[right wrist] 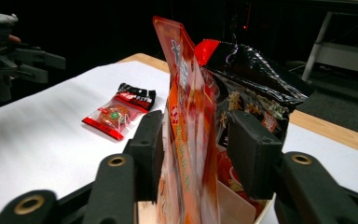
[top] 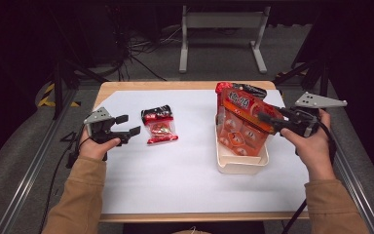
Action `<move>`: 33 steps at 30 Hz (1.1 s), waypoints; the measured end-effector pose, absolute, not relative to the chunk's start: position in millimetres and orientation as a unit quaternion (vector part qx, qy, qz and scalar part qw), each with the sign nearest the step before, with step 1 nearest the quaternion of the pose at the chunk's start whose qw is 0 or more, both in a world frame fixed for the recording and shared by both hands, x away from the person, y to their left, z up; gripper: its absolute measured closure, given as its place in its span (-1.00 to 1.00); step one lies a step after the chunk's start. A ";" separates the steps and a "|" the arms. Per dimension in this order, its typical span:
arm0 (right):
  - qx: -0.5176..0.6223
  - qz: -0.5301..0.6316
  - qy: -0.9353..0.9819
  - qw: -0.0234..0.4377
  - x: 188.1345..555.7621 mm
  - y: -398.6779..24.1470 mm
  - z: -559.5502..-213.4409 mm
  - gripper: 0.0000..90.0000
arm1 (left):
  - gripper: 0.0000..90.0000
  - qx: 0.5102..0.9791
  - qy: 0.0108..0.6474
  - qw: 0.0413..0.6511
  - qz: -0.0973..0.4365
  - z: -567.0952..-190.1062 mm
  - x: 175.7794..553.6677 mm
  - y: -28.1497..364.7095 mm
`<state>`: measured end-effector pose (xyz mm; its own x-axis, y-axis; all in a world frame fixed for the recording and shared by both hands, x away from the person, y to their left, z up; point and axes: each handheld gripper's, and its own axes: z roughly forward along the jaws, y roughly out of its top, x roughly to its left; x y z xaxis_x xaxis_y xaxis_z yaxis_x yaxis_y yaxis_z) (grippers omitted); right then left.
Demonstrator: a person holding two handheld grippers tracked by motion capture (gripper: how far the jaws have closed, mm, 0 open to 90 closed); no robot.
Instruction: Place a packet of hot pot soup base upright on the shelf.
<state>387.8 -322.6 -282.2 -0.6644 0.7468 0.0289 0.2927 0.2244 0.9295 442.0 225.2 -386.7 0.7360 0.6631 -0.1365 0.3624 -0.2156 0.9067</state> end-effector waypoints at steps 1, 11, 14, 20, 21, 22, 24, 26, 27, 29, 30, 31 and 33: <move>0.347 0.518 0.750 0.221 385.8 -324.8 -281.7 0.19 | -0.47 0.770 0.333 0.524 0.147 -385.9 442.2 224.7; 0.356 0.524 0.736 0.240 365.9 -349.2 -278.8 0.00 | -0.44 0.783 0.323 0.510 0.149 -375.6 436.3 219.3; 0.362 0.530 0.725 0.248 356.7 -360.3 -278.4 -0.03 | -0.43 0.777 0.312 0.527 0.148 -374.3 434.2 221.3; 0.368 0.524 0.722 0.260 343.3 -377.5 -283.3 0.01 | -0.58 0.770 0.308 0.540 0.146 -374.7 436.5 221.6; 0.370 0.524 0.721 0.262 341.7 -378.6 -284.8 0.02 | -0.58 0.769 0.308 0.542 0.139 -374.6 436.9 220.4; 0.369 0.524 0.720 0.264 340.0 -380.3 -288.3 0.03 | -0.59 0.768 0.309 0.544 0.136 -374.4 437.3 219.0; 0.377 0.513 0.723 0.269 338.2 -381.9 -296.0 0.05 | -0.61 0.769 0.310 0.543 0.135 -373.0 437.7 216.0; 0.389 0.500 0.725 0.271 337.6 -382.7 -303.5 0.06 | -0.62 0.767 0.311 0.546 0.134 -372.4 438.4 214.0; 0.389 0.500 0.725 0.271 337.6 -382.7 -303.5 0.06 | -0.64 0.767 0.311 0.546 0.134 -372.4 438.4 214.0; 0.395 0.498 0.724 0.268 338.3 -383.6 -311.3 0.05 | -0.66 0.772 0.312 0.537 0.134 -370.8 440.0 211.9; 0.398 0.497 0.723 0.267 339.2 -384.1 -316.2 0.05 | -0.67 0.775 0.309 0.534 0.138 -369.2 441.3 211.1; 0.401 0.498 0.722 0.264 340.0 -384.3 -321.0 0.05 | -0.67 0.776 0.307 0.533 0.140 -368.0 442.3 210.9; 0.405 0.497 0.721 0.260 341.0 -384.1 -327.0 0.04 | -0.67 0.774 0.310 0.535 0.137 -365.0 444.0 209.4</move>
<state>341.0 -384.1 -327.0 -0.5357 0.8440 0.0276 0.3258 0.1764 0.9288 444.0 209.4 -365.0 0.7704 0.6263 -0.1194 0.3331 -0.2357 0.9130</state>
